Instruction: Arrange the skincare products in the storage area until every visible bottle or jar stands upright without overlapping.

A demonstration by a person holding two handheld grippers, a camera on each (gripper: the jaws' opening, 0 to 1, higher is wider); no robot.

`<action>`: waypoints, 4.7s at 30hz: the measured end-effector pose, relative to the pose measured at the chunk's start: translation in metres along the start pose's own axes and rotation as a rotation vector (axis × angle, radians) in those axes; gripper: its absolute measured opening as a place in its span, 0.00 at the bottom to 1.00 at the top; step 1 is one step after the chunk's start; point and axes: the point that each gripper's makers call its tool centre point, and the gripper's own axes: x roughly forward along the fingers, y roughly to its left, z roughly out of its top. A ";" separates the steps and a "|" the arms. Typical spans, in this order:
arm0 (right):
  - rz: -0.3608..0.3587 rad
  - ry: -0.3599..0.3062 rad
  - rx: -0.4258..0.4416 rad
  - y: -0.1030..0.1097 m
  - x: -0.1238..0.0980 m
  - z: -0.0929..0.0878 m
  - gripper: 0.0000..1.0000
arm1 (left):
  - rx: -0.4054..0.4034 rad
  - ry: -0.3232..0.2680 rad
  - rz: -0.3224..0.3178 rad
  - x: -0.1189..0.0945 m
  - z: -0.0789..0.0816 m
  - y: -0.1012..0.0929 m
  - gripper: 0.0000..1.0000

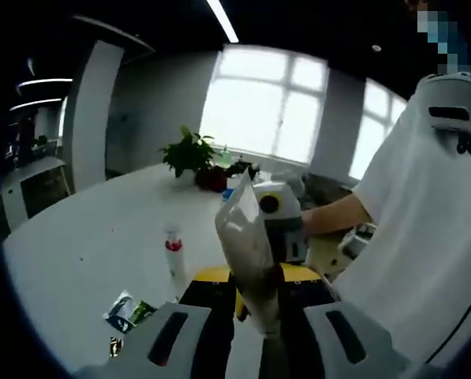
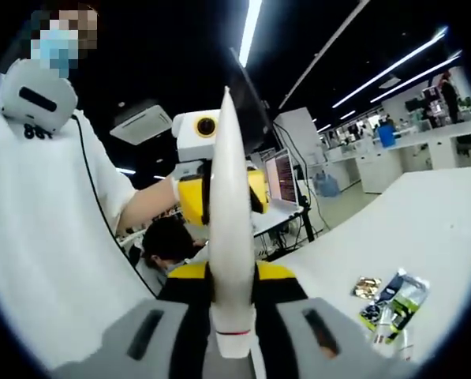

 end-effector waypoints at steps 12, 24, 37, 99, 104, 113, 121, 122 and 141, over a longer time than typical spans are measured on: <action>-0.053 0.114 -0.153 -0.019 -0.004 -0.015 0.19 | -0.011 0.192 0.018 0.008 -0.024 0.012 0.15; -0.114 0.245 -0.245 -0.041 -0.003 -0.048 0.21 | 0.130 0.351 0.048 0.028 -0.051 0.020 0.14; -0.219 0.267 -0.225 -0.060 -0.002 -0.061 0.23 | 0.182 0.400 0.049 0.035 -0.067 0.030 0.13; -0.791 0.185 0.042 -0.123 -0.118 -0.126 1.00 | 0.206 0.442 0.113 0.188 -0.078 0.195 0.12; -0.803 0.187 0.046 -0.124 -0.121 -0.127 1.00 | 0.199 0.450 0.118 0.196 -0.086 0.201 0.12; -0.822 0.185 0.063 -0.124 -0.126 -0.132 1.00 | 0.199 0.458 0.124 0.204 -0.095 0.206 0.13; -0.832 0.180 0.075 -0.124 -0.128 -0.135 1.00 | 0.194 0.446 0.126 0.209 -0.095 0.208 0.13; -0.832 0.179 0.077 -0.124 -0.128 -0.135 1.00 | 0.195 0.446 0.125 0.209 -0.095 0.208 0.13; -0.839 0.172 0.086 -0.124 -0.130 -0.133 1.00 | 0.231 0.441 0.099 0.210 -0.094 0.205 0.15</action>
